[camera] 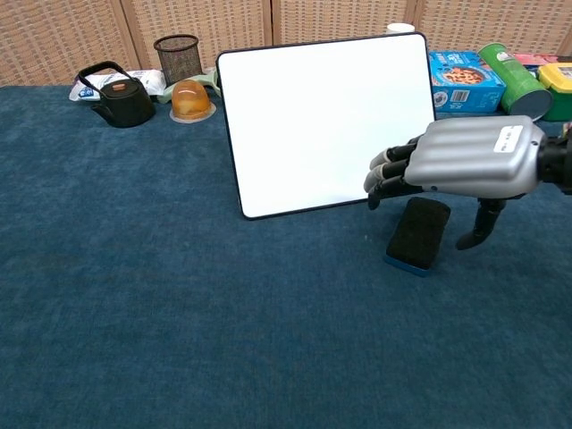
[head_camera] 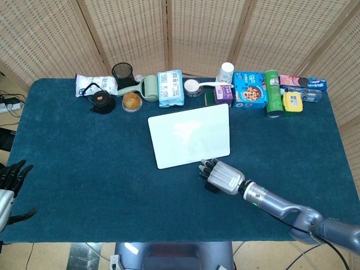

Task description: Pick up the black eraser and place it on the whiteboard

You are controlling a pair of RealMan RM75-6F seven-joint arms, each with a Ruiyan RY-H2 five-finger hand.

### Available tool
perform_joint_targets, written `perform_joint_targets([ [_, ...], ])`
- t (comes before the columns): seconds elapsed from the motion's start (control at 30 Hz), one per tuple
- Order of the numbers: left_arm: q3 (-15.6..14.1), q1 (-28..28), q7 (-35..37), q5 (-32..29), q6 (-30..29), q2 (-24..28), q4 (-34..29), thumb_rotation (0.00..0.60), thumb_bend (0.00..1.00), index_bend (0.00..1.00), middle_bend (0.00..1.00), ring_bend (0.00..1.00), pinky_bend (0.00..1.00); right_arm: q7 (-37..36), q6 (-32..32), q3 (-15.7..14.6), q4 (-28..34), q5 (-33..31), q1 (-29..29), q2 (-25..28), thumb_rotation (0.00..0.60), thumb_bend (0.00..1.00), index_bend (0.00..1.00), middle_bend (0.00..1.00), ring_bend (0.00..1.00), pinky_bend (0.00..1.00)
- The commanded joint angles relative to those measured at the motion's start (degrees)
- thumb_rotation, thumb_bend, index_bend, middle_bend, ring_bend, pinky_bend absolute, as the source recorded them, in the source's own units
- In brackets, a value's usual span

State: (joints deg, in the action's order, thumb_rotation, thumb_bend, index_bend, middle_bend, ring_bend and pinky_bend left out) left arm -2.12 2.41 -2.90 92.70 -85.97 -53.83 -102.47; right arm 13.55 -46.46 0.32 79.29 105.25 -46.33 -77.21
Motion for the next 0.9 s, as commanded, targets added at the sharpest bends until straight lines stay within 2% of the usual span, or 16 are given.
perform_joint_targets([
  [0.03,0.0,0.1,0.1,-0.1,0.1,0.1,0.0,0.6,0.07,0.0,0.0,0.0,0.05,1.9,1.4,-0.3,-0.6,-0.7,-1.0,-1.0,0.6,0.07,0.24,0.18,0.13,0.34],
  [0.37,0.0,0.2,0.3,-0.3,0.4,0.3,-0.1,0.6,0.07,0.0,0.0,0.0,0.05,3.7,1.9,-1.5,-2.3,-1.7,-2.1,-2.3,0.6,0.07,0.25,0.19,0.13,0.33],
  [0.67,-0.1,0.2,0.3,-0.2,0.3,0.2,0.0,0.6,0.07,0.0,0.0,0.0,0.05,5.7,1.9,-3.0,-4.0,-1.6,-2.7,-2.9,0.6,0.08,0.33,0.23,0.15,0.35],
  [0.9,-0.1,0.2,0.5,-0.3,0.3,0.3,0.0,0.6,0.07,0.0,0.0,0.0,0.05,5.3,0.7,-3.7,-5.2,-1.5,-2.9,-4.0,0.6,0.11,0.38,0.31,0.22,0.39],
])
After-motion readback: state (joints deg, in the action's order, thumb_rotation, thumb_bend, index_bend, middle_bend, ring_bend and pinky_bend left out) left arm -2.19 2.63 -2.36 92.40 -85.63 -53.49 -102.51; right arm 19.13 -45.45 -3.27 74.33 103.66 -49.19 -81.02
